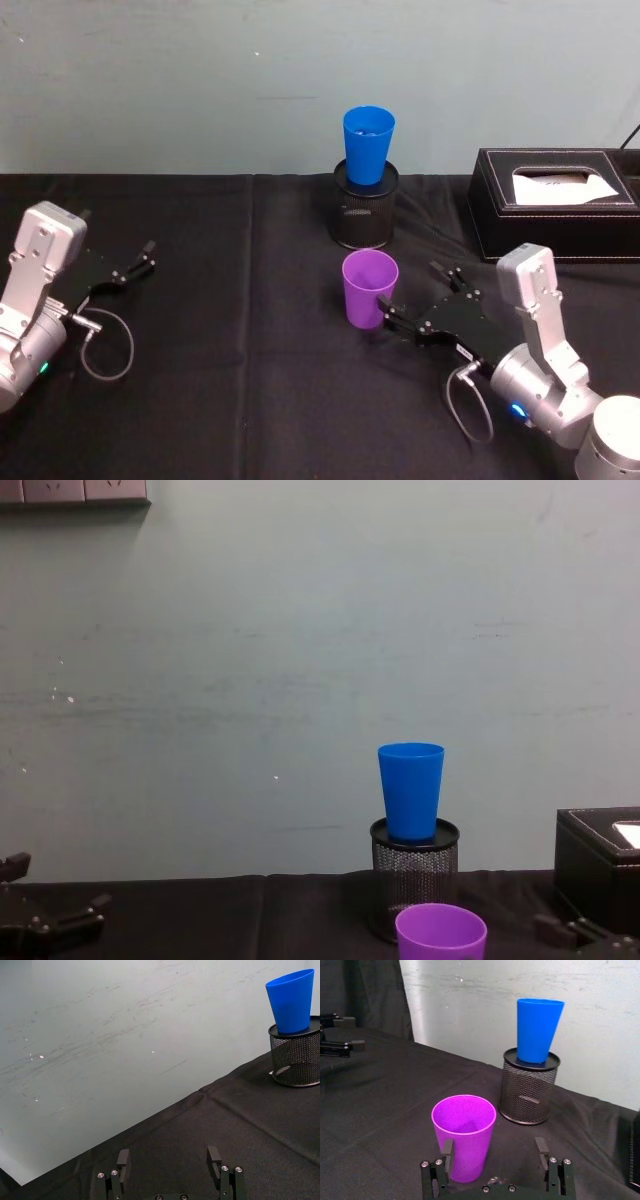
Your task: Pick up one cup with a gripper and tap it against the other cup.
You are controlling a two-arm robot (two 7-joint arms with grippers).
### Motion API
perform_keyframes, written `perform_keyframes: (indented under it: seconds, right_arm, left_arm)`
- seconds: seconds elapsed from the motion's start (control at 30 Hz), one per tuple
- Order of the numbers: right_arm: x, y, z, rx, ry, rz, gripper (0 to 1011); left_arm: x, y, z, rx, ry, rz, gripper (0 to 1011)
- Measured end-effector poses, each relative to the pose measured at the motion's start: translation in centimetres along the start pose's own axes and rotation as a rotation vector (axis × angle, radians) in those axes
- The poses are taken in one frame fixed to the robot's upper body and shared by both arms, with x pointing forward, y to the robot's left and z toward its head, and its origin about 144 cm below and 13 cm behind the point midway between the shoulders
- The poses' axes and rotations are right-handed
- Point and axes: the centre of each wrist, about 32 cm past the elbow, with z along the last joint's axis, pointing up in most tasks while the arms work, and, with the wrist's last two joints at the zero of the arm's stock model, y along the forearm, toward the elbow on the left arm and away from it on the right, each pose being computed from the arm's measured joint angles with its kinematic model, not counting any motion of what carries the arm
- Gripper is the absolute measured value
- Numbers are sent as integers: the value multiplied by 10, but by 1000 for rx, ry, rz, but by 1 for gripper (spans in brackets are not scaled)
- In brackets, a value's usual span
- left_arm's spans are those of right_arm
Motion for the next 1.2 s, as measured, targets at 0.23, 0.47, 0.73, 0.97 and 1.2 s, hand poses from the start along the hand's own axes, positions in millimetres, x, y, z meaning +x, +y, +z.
perform_keyframes:
  seconds: [0.23,0.47,0.73,0.97,1.2]
  right_arm:
    - [-4,13,-2,-4,16,26,1003]
    - [-9,24,0,-2,12,49,1003]
    - [-16,37,1,8,19,70,1003]
    - [-20,46,0,16,26,79,1003]
    - [-21,54,-1,28,29,76,1003]
  left_arm:
    - [0,0,0,0,0,0,1000]
    - [0,0,0,0,0,0,1000]
    - [0,0,0,0,0,0,1000]
    - [0,0,0,0,0,0,1000]
    - [0,0,0,0,0,0,1000]
